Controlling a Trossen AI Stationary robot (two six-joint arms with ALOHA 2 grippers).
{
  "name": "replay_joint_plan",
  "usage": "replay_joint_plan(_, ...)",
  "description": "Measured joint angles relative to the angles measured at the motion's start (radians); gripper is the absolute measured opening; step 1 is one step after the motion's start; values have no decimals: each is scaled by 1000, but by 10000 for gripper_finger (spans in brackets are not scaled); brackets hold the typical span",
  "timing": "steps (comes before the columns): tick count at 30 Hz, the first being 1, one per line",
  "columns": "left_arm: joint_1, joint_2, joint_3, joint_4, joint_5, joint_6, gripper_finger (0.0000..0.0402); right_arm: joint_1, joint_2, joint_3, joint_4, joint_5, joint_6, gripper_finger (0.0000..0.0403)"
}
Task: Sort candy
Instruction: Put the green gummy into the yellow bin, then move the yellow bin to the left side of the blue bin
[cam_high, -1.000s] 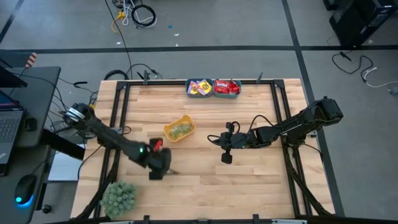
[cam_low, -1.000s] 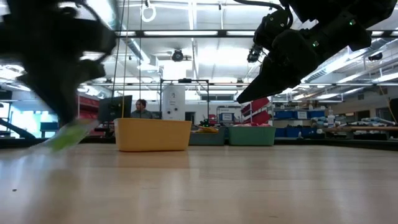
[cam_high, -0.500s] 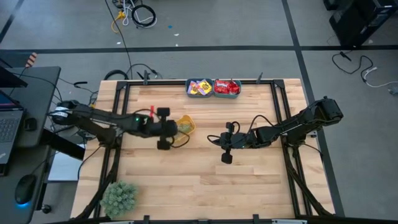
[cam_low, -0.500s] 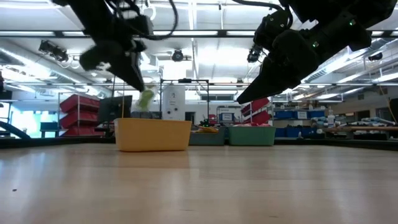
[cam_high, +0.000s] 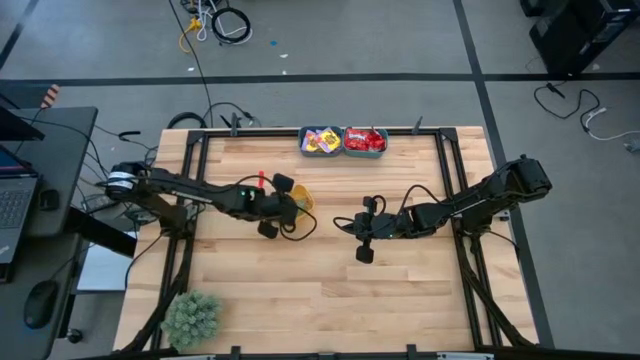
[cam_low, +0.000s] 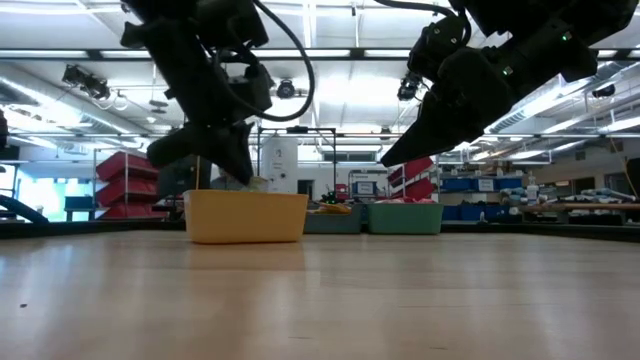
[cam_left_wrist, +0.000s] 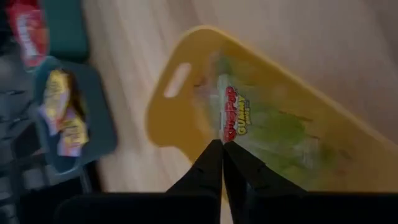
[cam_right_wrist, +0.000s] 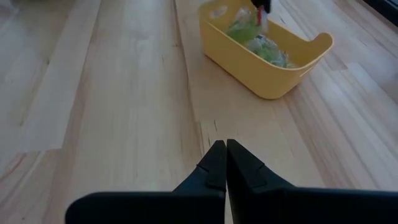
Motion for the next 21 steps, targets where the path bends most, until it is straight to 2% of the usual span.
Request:
replay_joint_plan(7,-1,1,4,20,-86,-66,74,0,0,0,1,0,3,0)
replay_joint_plan(11,-1,1,38,-20,-89,-125,110,0,0,0,2,0,3,0)
replay_joint_plan(15,-29,1,110,-101,-82,-223,109,0,0,0,2,0,5,0)
replay_joint_plan(17,-47,-10,149,-103,3,-299,82,0,0,0,2,0,6,0)
replay_joint_plan(21,-52,-13,157,29,303,-525,11,0,0,0,3,0,6,0)
